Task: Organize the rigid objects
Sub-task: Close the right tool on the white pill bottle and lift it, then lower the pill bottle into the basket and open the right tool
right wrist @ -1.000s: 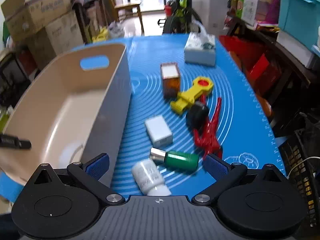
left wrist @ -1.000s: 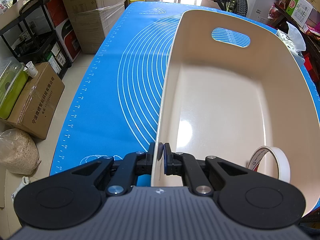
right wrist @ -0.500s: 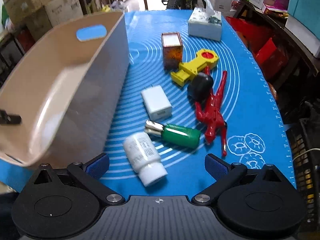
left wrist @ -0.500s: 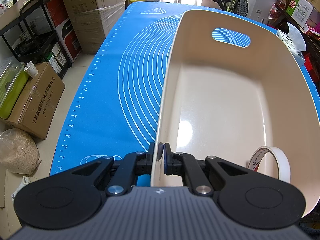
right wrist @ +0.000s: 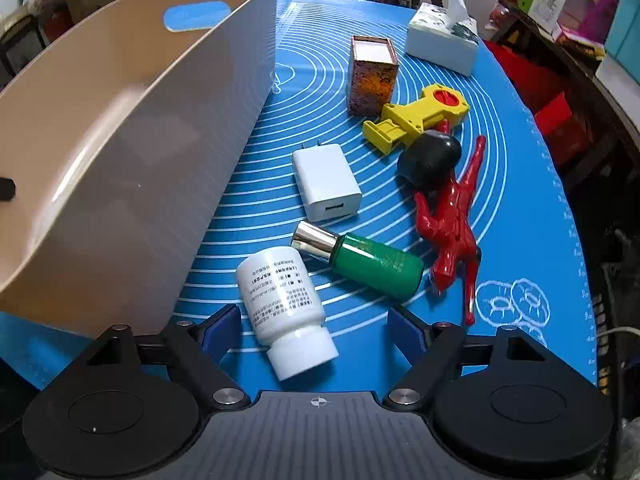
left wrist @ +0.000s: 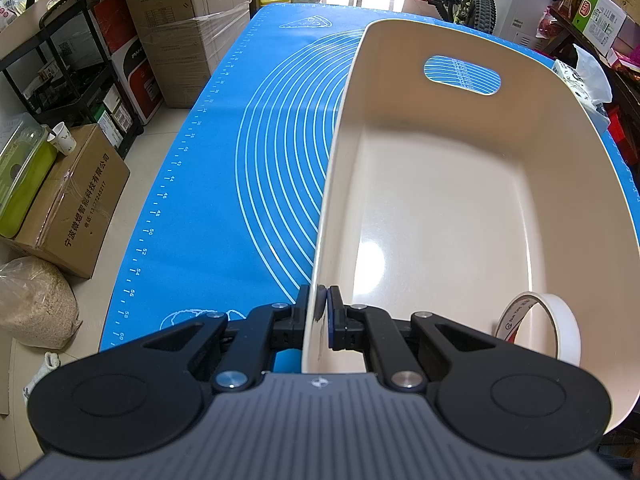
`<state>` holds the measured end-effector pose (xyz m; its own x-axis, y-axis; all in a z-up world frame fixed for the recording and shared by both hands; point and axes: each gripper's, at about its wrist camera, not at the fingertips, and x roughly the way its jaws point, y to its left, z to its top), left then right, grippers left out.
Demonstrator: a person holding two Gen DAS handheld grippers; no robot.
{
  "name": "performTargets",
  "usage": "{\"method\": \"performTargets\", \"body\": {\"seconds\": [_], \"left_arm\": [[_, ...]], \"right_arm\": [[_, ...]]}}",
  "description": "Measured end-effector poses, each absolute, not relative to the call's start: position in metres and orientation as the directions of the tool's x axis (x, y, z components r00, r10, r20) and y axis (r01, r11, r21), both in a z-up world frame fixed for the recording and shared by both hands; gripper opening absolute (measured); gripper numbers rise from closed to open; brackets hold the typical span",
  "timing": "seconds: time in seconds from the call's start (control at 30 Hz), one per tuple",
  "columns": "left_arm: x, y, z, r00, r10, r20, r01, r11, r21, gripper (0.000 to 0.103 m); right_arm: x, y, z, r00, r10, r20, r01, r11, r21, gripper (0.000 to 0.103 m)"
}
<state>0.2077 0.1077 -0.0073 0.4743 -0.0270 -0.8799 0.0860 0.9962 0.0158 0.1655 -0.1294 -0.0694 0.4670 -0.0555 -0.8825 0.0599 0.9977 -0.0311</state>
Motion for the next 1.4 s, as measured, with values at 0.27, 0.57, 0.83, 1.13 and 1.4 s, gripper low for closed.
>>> {"method": "performTargets", "body": {"seconds": [0.27,0.57,0.83,1.13,1.4], "left_arm": [[0.208,0.107,-0.008,0.467,-0.029,-0.884,0.088,0.996,0.014,0.009],[0.208,0.105,-0.007,0.469,-0.026,-0.883,0.093,0.996,0.019,0.009],[0.207,0.104,-0.007,0.469,-0.027,-0.883,0.095,0.995,0.02,0.009],[0.208,0.107,-0.006,0.47,-0.042,-0.881,0.098,0.995,0.005,0.007],[0.207,0.109,-0.006,0.477,-0.043,-0.878,0.103,0.995,0.007,0.007]], "right_arm": [[0.169,-0.115,-0.067,0.499,-0.016,-0.866,-0.03,0.999,-0.035,0.044],[0.166,-0.12,-0.055,0.524,-0.053,-0.85,0.021,0.999,-0.049,0.044],[0.162,-0.126,-0.026,0.625,-0.087,-0.776,0.071,0.996,-0.054,0.044],[0.165,-0.124,0.024,0.763,-0.091,-0.641,0.142,0.989,0.029,0.044],[0.179,-0.096,0.054,0.84,-0.011,-0.543,0.066,0.994,0.082,0.044]]}}
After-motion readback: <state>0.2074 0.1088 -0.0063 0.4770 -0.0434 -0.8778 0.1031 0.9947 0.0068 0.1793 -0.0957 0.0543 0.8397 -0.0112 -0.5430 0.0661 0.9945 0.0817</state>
